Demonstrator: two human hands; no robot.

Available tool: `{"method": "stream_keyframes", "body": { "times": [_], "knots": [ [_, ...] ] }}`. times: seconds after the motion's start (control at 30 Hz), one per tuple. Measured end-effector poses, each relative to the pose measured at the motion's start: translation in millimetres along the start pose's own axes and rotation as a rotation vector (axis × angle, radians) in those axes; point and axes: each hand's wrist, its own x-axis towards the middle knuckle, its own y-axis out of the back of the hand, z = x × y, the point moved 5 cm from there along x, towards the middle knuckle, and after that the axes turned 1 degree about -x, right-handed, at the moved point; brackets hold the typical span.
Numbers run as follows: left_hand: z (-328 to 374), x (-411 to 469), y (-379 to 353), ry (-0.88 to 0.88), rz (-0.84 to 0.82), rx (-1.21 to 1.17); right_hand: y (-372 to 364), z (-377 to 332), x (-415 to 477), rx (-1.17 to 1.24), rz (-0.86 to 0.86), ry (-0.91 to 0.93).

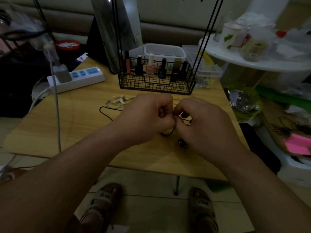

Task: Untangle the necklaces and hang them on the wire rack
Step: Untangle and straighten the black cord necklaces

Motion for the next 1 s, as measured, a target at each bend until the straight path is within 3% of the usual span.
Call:
{"method": "stream_keyframes", "body": {
  "times": [0.13,0.33,0.43,0.73,1.0],
  "knots": [
    [1,0,1,0.004,0.011,0.032,-1,-3,2,-0.035,0.012,0.003],
    [-3,4,4,0.177,0.033,-0.291,1,14,0,0.55,0.12,-0.322],
    [-11,6,13,0.25,0.082,-0.38,1,27,0,0.691,0.122,-0.438],
    [-3,5,2,0.182,0.039,-0.254,2,9,-1,0.346,0.112,-0.165],
    [-4,3,-4,0.113,0.008,-0.062,-5,6,0,0.031,0.031,-0.062]
  ]
}}
